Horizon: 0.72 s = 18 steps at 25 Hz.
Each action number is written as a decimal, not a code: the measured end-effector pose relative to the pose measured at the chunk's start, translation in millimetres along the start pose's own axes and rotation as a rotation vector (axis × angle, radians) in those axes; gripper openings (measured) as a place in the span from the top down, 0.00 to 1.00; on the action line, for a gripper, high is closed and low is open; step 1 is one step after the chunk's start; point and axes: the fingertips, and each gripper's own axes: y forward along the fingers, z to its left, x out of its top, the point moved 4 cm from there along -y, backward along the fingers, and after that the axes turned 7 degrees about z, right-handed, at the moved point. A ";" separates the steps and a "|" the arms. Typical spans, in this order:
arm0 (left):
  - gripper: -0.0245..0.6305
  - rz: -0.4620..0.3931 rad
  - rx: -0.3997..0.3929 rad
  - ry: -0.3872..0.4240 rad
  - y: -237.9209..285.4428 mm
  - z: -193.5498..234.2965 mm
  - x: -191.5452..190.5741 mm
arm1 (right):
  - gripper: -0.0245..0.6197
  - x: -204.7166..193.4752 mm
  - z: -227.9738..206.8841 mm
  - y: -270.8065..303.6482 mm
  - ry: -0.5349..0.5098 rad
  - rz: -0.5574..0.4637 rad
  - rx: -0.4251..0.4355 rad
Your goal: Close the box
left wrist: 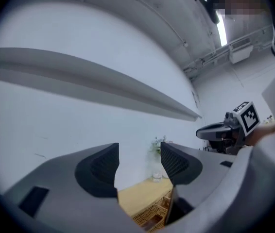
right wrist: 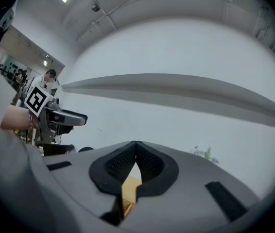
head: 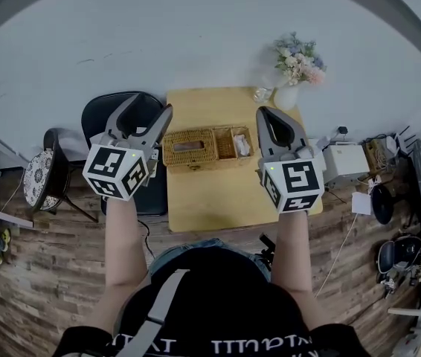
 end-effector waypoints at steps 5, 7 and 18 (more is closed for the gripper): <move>0.64 -0.052 0.065 0.042 -13.8 9.4 20.8 | 0.94 8.7 -8.8 -3.9 -0.003 -0.031 -0.032; 0.95 -0.065 0.111 0.079 -20.0 12.5 27.6 | 0.94 12.0 -11.5 -5.5 0.006 -0.043 -0.043; 0.95 -0.079 0.181 0.144 -25.9 12.4 43.7 | 0.94 25.9 -17.8 -12.2 0.025 -0.110 -0.062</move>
